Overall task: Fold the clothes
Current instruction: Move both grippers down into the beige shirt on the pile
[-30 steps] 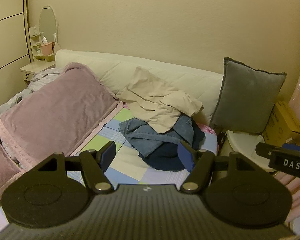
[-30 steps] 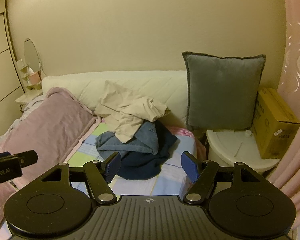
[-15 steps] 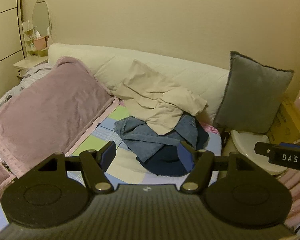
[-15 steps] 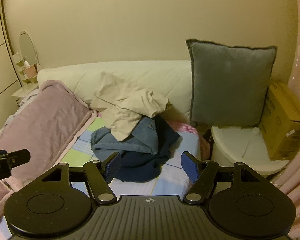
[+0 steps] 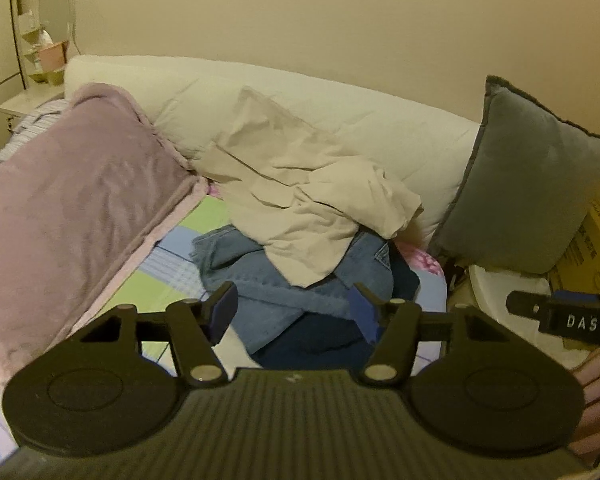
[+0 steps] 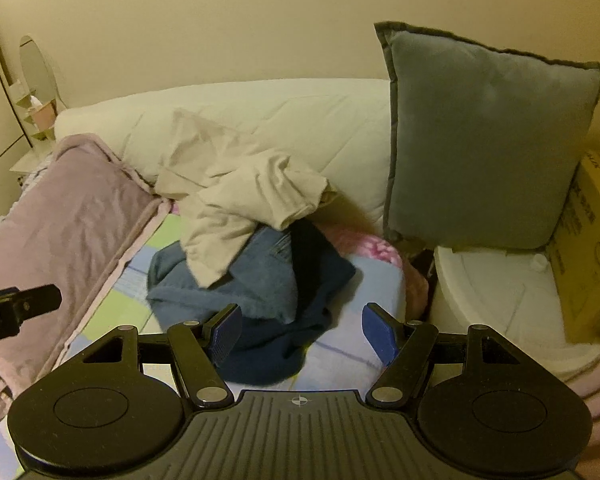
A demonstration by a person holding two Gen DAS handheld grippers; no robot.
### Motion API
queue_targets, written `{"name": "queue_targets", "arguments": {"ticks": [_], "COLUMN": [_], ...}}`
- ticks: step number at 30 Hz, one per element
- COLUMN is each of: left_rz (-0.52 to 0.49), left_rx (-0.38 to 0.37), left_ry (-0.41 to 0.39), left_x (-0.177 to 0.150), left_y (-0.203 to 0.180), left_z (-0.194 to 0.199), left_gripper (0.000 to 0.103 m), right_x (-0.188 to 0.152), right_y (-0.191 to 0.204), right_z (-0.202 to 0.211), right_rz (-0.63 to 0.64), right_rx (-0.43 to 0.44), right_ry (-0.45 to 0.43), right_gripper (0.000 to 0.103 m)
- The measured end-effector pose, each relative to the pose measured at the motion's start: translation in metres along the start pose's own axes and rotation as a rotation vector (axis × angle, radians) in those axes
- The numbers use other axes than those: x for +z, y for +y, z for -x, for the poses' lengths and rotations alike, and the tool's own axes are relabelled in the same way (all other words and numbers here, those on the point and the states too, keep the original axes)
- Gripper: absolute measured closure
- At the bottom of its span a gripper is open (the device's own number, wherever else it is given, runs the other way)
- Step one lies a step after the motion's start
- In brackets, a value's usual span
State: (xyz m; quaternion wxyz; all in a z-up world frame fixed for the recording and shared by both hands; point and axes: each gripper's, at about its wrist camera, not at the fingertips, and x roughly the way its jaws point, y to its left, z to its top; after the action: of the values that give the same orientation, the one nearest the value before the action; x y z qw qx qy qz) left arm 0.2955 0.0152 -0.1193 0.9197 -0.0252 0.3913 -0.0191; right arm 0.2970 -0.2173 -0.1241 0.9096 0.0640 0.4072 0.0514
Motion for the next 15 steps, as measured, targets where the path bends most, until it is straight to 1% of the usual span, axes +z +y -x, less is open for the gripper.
{"name": "queue_targets", "arguments": {"ticks": [2, 8, 15], "left_rz": [-0.001, 0.007, 0.015], "left_rx": [0.000, 0.000, -0.010], "left_ry": [0.013, 0.063, 0.124], "left_x": [0.008, 0.026, 0.039], "left_y": [-0.002, -0.006, -0.007], "left_z": [-0.018, -0.075, -0.142], "left_gripper": [0.049, 0.049, 0.049], "right_x": [0.012, 0.040, 0.066], "right_y": [-0.008, -0.025, -0.038], "right_z": [-0.017, -0.065, -0.125], "right_rz": [0.003, 0.013, 0.017], "right_rx": [-0.005, -0.004, 0.011], "right_ry": [0.009, 0.047, 0.093], "right_gripper": [0.033, 0.033, 0.033]}}
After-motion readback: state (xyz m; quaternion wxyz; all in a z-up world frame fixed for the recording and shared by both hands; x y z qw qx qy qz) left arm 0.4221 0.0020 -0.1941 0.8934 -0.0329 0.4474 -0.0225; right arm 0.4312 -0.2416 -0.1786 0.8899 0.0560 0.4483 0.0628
